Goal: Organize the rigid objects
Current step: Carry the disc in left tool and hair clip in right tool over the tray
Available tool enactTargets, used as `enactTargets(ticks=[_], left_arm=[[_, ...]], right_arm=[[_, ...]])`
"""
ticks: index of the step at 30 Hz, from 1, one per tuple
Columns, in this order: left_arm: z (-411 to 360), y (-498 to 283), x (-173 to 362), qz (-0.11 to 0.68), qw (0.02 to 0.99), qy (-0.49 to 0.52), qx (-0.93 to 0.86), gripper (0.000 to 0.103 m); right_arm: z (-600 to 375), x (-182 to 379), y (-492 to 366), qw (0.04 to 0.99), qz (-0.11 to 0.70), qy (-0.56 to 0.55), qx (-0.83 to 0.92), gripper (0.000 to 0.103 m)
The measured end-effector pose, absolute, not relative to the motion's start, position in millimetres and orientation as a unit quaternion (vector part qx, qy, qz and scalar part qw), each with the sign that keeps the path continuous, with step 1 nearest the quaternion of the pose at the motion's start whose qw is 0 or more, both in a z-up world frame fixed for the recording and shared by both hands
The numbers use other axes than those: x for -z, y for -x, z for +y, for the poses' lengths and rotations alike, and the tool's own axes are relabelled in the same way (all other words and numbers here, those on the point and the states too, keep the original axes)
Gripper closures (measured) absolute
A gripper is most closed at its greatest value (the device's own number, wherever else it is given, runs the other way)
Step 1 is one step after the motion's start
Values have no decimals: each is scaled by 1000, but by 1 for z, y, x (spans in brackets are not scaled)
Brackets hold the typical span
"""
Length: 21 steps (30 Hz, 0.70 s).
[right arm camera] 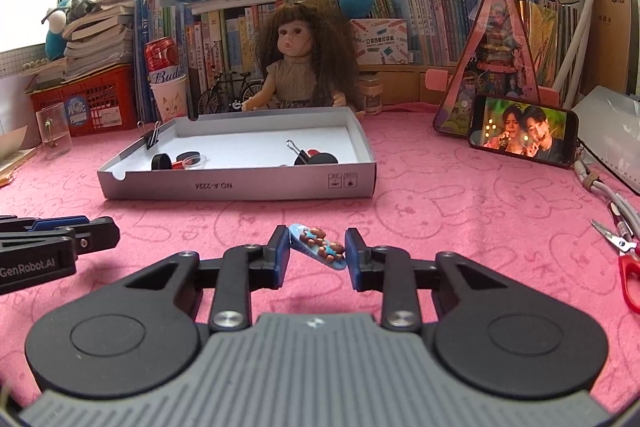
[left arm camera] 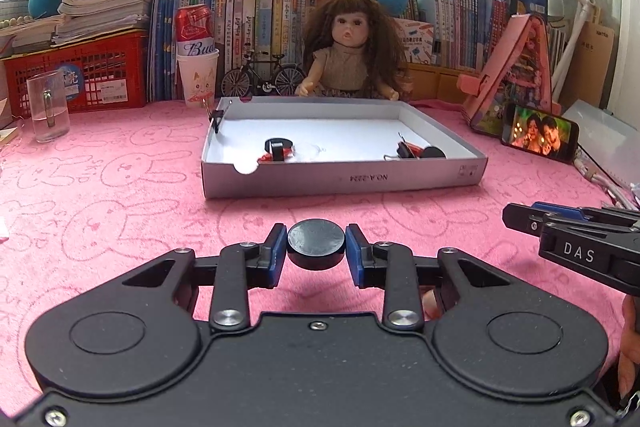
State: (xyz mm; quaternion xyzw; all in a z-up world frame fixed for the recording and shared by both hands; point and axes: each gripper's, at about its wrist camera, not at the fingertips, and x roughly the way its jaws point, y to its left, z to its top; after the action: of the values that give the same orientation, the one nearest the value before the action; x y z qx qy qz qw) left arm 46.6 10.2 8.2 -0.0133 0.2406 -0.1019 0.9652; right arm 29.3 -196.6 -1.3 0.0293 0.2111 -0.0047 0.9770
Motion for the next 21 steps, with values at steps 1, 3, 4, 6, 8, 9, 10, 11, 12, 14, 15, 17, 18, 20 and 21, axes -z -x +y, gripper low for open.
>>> enactTargets(ticks=[1, 3, 4, 6, 8, 9, 10, 11, 12, 14, 15, 17, 18, 20, 21], left_arm=[[12, -49, -10, 240, 965, 17, 100, 73], [15, -53, -14, 240, 966, 22, 98, 73], [16, -55, -15, 239, 966, 23, 96, 73], [18, -59, -19, 237, 967, 25, 94, 73], [19, -63, -23, 234, 967, 26, 93, 73], [19, -65, -24, 232, 968, 25, 93, 73], [19, -67, -26, 231, 968, 25, 92, 73], [19, -69, -28, 230, 969, 26, 92, 73], [19, -71, -29, 229, 969, 26, 92, 73], [20, -76, -32, 229, 969, 29, 91, 73], [21, -80, -33, 230, 968, 32, 91, 73], [21, -85, -34, 231, 968, 37, 91, 73], [21, -87, -35, 232, 968, 38, 90, 73], [21, -91, -36, 231, 968, 40, 90, 73], [21, -93, -36, 231, 968, 40, 89, 73]], right_arm=[[-198, 0, -31, 977, 210, -31, 6, 69], [-200, -3, -34, 978, 207, -33, 7, 69], [-201, -4, -36, 978, 206, -35, 9, 69], [-203, -7, -39, 978, 205, -38, 9, 69], [-203, -9, -43, 978, 204, -40, 8, 69], [-204, -11, -45, 978, 204, -41, 7, 69], [-204, -12, -47, 978, 204, -41, 6, 69], [-204, -13, -50, 978, 204, -42, 5, 69], [-205, -14, -52, 978, 203, -44, 4, 69], [-206, -16, -57, 978, 201, -47, 5, 69], [-207, -17, -60, 978, 202, -50, 5, 69], [-209, -19, -66, 977, 204, -56, 5, 69], [-210, -19, -69, 977, 204, -58, 6, 69], [-210, -20, -74, 977, 206, -58, 8, 69], [-210, -21, -76, 977, 205, -58, 8, 69]])
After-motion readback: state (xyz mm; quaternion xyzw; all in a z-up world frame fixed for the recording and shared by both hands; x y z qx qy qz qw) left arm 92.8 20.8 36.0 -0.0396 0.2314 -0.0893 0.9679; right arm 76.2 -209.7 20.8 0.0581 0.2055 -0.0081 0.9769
